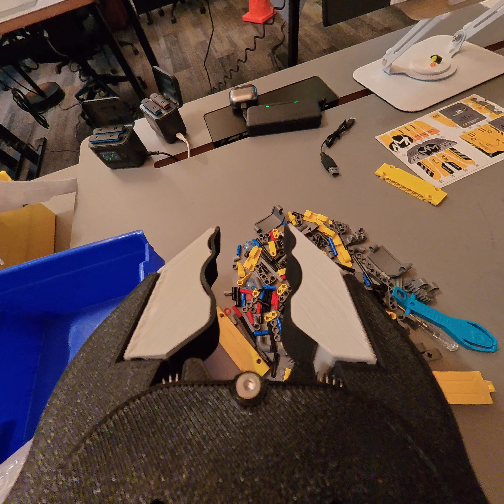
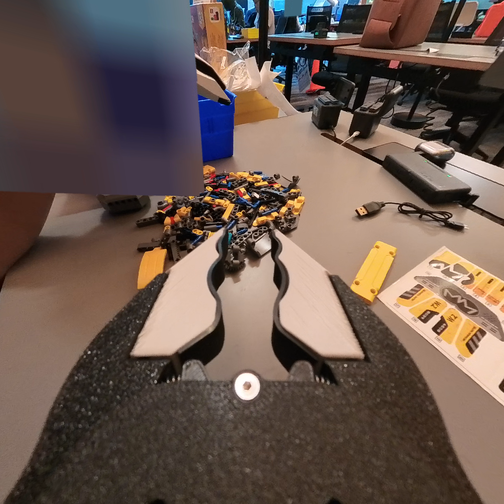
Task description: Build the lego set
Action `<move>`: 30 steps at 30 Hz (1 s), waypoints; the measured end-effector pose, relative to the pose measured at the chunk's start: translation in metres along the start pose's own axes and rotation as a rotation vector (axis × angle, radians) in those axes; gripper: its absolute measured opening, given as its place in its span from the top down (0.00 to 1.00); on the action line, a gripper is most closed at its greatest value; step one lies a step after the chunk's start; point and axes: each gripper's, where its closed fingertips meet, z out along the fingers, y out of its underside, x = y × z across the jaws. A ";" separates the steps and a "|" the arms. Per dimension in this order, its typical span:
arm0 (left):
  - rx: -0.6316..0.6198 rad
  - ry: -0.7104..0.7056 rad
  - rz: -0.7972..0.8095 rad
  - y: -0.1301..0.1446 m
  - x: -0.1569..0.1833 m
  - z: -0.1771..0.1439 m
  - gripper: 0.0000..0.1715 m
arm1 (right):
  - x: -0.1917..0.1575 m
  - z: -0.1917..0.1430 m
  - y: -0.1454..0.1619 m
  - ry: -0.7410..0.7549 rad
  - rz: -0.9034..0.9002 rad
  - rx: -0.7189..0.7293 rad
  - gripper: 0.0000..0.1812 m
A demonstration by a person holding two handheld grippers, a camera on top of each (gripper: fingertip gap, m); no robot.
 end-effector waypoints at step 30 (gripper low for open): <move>0.028 -0.012 -0.018 -0.004 -0.002 -0.001 0.72 | 0.001 -0.004 -0.008 0.008 -0.008 0.053 0.84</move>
